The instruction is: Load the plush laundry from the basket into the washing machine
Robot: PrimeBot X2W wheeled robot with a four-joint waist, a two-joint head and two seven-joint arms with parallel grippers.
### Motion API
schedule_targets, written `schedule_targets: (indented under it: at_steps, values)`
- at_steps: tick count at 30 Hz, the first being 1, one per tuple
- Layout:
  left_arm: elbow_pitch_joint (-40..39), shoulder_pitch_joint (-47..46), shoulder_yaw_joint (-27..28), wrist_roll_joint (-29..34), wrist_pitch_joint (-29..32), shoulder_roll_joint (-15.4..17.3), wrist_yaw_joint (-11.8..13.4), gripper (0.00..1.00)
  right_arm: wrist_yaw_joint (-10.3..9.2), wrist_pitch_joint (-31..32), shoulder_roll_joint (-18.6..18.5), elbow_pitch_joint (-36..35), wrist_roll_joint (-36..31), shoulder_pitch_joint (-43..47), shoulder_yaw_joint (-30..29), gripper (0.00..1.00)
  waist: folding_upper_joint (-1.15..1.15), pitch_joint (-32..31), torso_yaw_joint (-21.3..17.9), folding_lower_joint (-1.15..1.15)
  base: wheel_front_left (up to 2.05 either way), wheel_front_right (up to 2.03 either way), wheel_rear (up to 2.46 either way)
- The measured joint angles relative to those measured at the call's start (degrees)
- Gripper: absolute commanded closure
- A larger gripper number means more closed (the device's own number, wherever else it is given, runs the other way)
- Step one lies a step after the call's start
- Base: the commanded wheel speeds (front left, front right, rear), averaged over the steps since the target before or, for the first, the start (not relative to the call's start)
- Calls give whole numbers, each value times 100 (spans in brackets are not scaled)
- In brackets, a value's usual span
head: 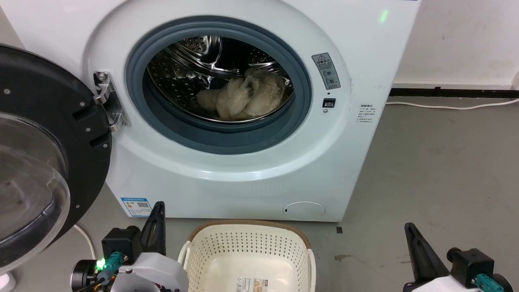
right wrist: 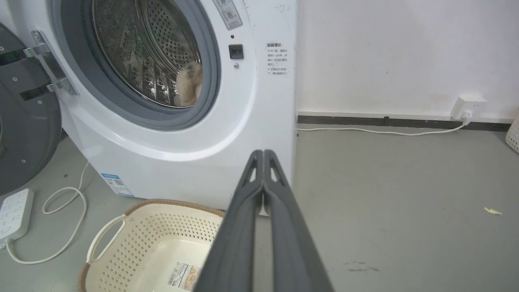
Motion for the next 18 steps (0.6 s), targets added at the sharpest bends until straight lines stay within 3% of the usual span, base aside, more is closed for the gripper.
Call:
schedule_targets:
  at_steps: [18]
  values:
    - [-153, 25, 183, 307, 153, -151, -108, 100, 0, 216, 0, -151, -186, -113, 11, 100, 0, -6, -23, 0, 0, 0, 0]
